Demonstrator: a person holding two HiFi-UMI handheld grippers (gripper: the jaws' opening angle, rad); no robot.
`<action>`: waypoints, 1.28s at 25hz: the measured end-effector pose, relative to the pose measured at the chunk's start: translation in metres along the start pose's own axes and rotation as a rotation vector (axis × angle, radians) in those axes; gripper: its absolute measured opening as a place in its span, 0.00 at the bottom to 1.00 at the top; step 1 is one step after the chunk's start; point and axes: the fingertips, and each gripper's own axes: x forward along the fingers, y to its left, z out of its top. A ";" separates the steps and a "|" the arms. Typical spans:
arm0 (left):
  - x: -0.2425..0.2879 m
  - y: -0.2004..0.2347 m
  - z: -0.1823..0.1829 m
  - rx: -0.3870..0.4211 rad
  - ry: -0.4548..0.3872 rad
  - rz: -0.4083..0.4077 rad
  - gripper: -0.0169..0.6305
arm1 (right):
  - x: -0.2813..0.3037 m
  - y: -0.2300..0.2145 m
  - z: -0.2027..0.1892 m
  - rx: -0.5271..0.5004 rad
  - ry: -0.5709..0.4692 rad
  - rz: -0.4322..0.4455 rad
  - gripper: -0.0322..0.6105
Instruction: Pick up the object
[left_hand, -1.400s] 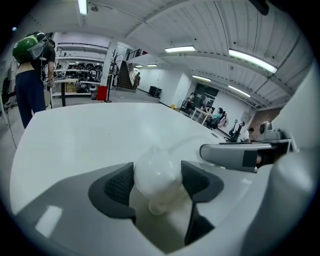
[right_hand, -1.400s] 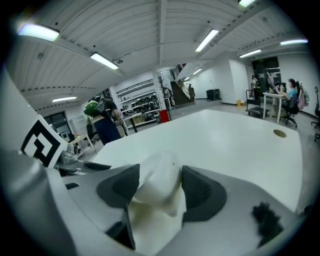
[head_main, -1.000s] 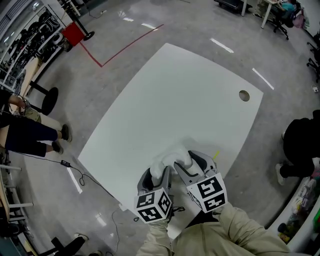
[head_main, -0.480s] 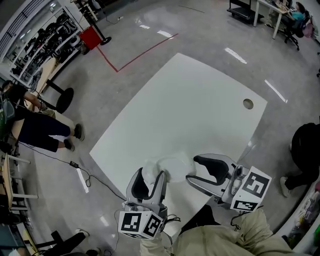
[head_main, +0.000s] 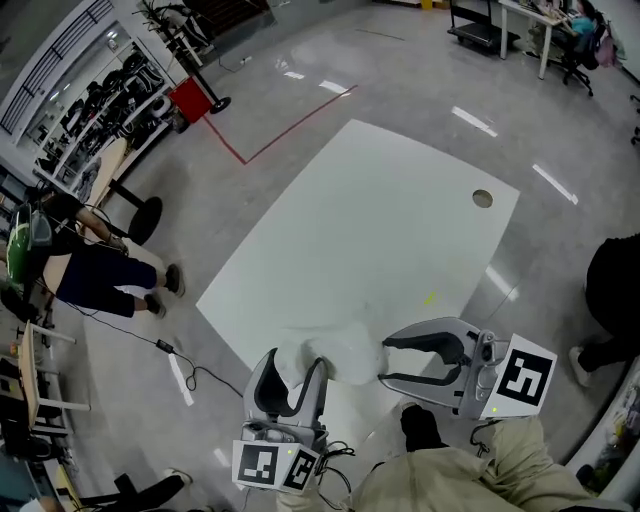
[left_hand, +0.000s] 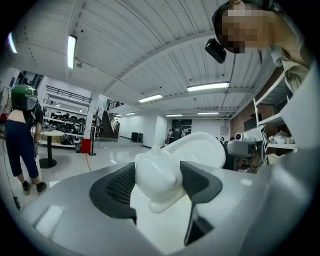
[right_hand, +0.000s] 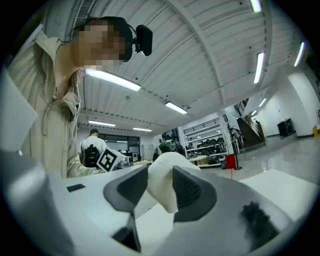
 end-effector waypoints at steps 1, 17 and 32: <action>-0.010 -0.004 0.002 0.013 -0.009 -0.011 0.47 | -0.002 0.012 0.001 -0.016 0.000 0.007 0.30; -0.218 -0.075 0.020 -0.033 -0.252 -0.160 0.46 | -0.049 0.233 0.020 -0.189 -0.041 0.050 0.05; -0.321 -0.130 0.051 -0.043 -0.365 -0.212 0.46 | -0.091 0.324 0.038 -0.230 -0.097 -0.022 0.05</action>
